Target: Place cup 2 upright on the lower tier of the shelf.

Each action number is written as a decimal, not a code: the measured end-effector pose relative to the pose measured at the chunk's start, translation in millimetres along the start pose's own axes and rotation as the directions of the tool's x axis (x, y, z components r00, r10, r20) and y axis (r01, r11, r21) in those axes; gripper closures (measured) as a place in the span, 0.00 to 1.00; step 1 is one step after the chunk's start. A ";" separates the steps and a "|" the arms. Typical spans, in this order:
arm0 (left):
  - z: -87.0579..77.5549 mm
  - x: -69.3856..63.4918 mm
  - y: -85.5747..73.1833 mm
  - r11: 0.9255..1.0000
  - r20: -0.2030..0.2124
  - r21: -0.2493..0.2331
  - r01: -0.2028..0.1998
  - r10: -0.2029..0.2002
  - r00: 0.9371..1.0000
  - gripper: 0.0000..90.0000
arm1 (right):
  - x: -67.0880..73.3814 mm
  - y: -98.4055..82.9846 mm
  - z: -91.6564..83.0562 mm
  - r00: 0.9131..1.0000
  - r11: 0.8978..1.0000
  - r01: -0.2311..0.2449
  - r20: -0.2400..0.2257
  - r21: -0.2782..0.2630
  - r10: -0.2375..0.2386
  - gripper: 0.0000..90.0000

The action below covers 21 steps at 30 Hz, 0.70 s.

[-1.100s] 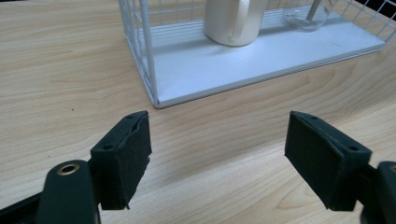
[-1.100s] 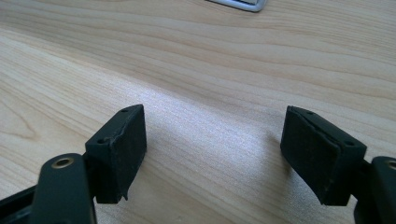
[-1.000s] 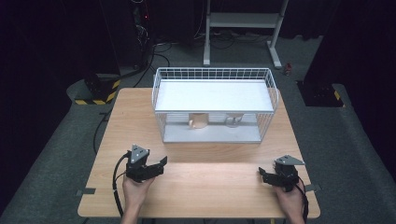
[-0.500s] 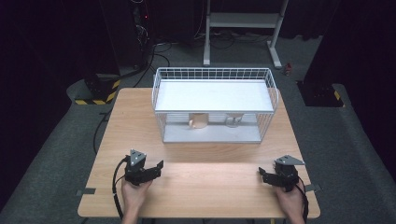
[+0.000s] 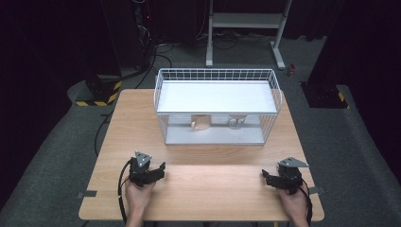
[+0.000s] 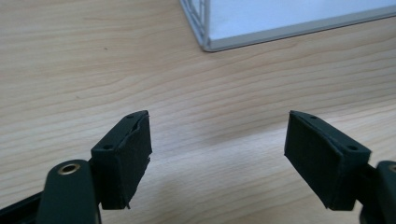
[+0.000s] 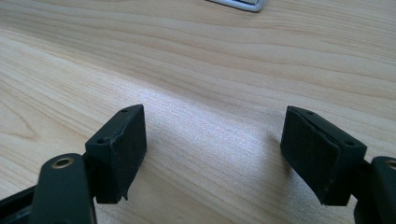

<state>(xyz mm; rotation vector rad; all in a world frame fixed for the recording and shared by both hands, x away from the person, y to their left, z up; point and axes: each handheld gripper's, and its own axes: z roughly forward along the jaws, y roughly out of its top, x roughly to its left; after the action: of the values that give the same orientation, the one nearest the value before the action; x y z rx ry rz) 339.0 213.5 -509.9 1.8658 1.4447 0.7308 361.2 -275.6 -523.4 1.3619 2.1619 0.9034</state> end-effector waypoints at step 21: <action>17.0 -3.7 -9.5 0.998 -0.006 0.058 0.033 -0.032 0.999 0.26 | 0.0 0.0 0.0 1.000 1.000 0.000 0.000 0.000 0.000 0.25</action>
<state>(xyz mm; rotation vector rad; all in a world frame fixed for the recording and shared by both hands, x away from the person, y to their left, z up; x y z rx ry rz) 345.3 208.8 -528.1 1.8806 1.5106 0.6858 361.2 -275.6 -523.4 1.3620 2.1624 0.9034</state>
